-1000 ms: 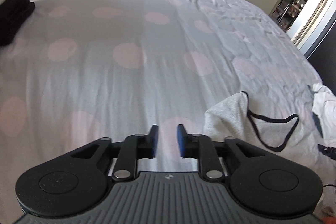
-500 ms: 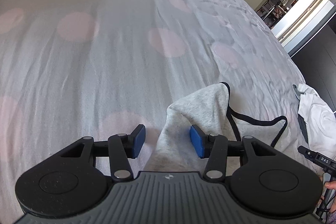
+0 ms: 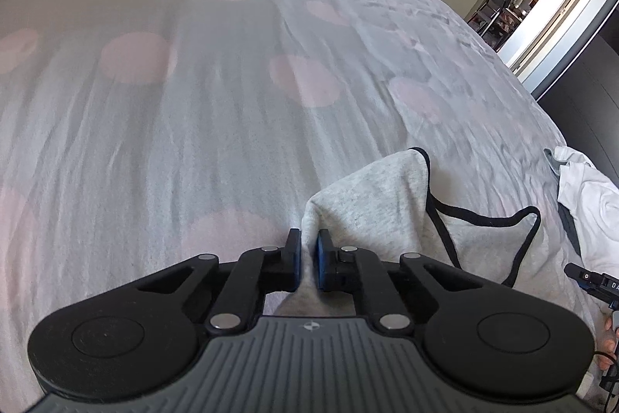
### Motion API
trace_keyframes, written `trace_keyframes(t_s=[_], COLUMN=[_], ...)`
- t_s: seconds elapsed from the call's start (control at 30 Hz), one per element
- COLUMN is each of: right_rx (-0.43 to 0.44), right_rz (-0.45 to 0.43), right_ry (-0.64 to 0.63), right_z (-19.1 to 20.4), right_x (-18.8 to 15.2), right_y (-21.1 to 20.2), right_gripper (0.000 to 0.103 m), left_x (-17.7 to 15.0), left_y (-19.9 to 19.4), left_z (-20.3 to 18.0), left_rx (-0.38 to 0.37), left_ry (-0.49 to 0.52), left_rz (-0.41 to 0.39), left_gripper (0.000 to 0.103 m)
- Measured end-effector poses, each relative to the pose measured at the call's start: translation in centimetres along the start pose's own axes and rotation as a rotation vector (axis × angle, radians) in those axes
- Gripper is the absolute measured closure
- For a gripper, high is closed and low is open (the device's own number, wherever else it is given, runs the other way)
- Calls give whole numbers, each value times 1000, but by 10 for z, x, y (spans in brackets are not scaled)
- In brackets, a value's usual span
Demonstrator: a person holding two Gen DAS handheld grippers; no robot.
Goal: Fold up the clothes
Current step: 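Grasp the grey shirt hem with the left gripper, then lift the grey shirt with both grippers and shake it out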
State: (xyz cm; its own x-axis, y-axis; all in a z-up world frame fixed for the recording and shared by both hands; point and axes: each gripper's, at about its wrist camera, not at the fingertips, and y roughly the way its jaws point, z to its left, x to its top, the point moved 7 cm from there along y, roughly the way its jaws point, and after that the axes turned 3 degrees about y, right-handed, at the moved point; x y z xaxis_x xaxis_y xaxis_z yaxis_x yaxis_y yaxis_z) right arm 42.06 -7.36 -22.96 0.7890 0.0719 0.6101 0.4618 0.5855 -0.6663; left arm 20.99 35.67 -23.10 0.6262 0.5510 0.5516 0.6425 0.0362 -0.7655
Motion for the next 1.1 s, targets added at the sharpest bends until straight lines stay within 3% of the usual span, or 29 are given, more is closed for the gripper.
trace_keyframes(t_s=[0.07, 0.13, 0.23, 0.33, 0.53, 0.77, 0.93, 1.1], right_rx=[-9, -15, -28, -60, -113, -88, -52, 28], right_rz=[11, 24, 30, -16, -184, -438, -642, -746], right_ry=[-48, -66, -44, -66, -227, -356, -374, -381], right_z=[6, 10, 14, 26, 80, 161, 212, 253], right_x=[-5, -8, -10, -4, 31, 77, 111, 128], right_y=[0, 0, -4, -19, -77, -168, -248, -310], right_gripper=[62, 85, 97, 98, 99, 100, 100, 100], left_x=[-1, -2, 1, 6, 25, 72, 91, 102], left_y=[-1, -2, -18, -45, -113, -250, -348, -431], left_z=[1, 2, 3, 4, 10, 4, -8, -17], left_rx=[1, 7, 39, 76, 146, 182, 192, 188], left_ry=[-7, -11, -4, 7, 16, 78, 122, 89], left_rz=[-1, -4, -37, -89, -217, -453, -620, -808], left_gripper=[96, 97, 98, 99, 99, 99, 100, 101])
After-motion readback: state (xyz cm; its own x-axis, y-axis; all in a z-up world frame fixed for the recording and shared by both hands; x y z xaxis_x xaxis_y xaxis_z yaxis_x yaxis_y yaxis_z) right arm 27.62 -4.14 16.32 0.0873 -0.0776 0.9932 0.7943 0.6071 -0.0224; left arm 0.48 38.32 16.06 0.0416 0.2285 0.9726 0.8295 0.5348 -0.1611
